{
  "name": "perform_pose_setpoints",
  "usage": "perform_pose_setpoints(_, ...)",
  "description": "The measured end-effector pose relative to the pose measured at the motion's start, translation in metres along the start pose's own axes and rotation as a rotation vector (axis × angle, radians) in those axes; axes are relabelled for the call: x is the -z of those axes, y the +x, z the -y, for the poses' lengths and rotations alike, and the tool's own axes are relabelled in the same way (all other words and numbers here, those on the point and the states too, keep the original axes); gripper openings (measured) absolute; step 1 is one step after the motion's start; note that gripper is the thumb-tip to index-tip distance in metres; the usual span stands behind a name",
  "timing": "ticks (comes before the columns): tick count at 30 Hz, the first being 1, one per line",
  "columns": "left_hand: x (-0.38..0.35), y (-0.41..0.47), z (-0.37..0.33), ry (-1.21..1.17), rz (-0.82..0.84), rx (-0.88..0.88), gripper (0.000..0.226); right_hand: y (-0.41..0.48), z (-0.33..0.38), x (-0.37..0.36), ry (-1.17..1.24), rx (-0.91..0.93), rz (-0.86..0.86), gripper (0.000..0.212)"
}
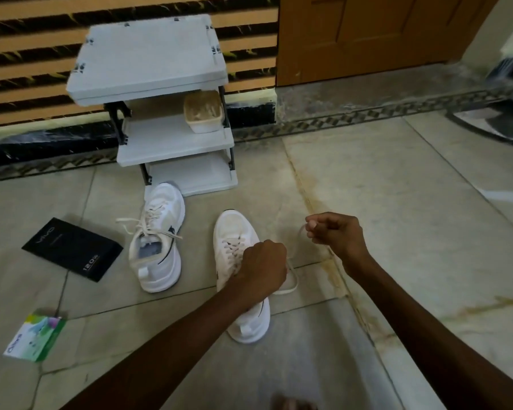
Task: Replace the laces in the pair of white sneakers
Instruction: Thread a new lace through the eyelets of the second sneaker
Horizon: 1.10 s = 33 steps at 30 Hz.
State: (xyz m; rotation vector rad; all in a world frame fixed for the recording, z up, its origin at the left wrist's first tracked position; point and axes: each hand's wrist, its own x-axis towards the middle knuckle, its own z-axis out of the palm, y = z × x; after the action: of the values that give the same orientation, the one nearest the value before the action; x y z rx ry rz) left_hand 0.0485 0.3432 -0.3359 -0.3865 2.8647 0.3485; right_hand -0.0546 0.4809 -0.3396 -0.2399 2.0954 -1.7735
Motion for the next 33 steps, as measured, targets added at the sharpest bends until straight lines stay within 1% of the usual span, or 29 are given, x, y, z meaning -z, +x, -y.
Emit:
perform_pose_setpoints(3,-0.011,0.015,-0.005,0.009,-0.018,0.039,0.02,0.005,-0.009,0.003,0.09,-0.074,-0.032,0.015)
perform_pose_setpoints(5,-0.018,0.024,-0.007,-0.006,-0.003,0.052,0.023,0.008,-0.017,0.005,0.115,-0.115,-0.056,0.015)
perform_pose_setpoints(8,-0.026,0.033,-0.011,-0.005,-0.027,0.057,0.029,0.012,-0.026,0.007,0.122,-0.153,-0.085,0.014)
perform_pose_setpoints(9,-0.028,0.035,-0.013,-0.004,-0.036,0.064,0.028,0.013,-0.029,0.007,0.12,-0.162,-0.095,0.013)
perform_pose_setpoints(12,-0.032,0.041,-0.017,0.001,-0.042,0.092,0.015,0.015,-0.035,0.007,0.116,-0.182,-0.107,0.011)
perform_pose_setpoints(15,-0.034,0.043,-0.019,-0.032,-0.015,0.108,0.013,0.016,-0.039,0.008,0.123,-0.198,-0.11,0.009)
perform_pose_setpoints(19,-0.033,0.04,-0.014,-0.091,-0.014,0.073,0.012,0.018,-0.043,0.009,0.146,-0.219,-0.133,0.007)
perform_pose_setpoints(23,-0.034,0.038,-0.012,-0.079,-0.032,0.051,0.012,0.02,-0.042,0.005,0.162,-0.249,-0.166,0.008)
perform_pose_setpoints(26,-0.035,0.039,-0.014,-0.104,-0.077,0.096,0.025,0.018,-0.038,0.001,0.167,-0.251,-0.161,0.01)
perform_pose_setpoints(29,-0.043,0.041,-0.017,-0.115,-0.086,0.122,0.046,0.015,-0.033,0.001,0.152,-0.251,-0.152,0.008)
perform_pose_setpoints(31,-0.048,0.042,-0.018,-0.143,-0.051,0.115,0.063,0.013,-0.03,0.001,0.131,-0.249,-0.162,0.006)
perform_pose_setpoints(33,-0.048,0.043,-0.017,-0.218,0.018,0.121,0.071,0.012,-0.029,0.003,0.112,-0.248,-0.177,0.005)
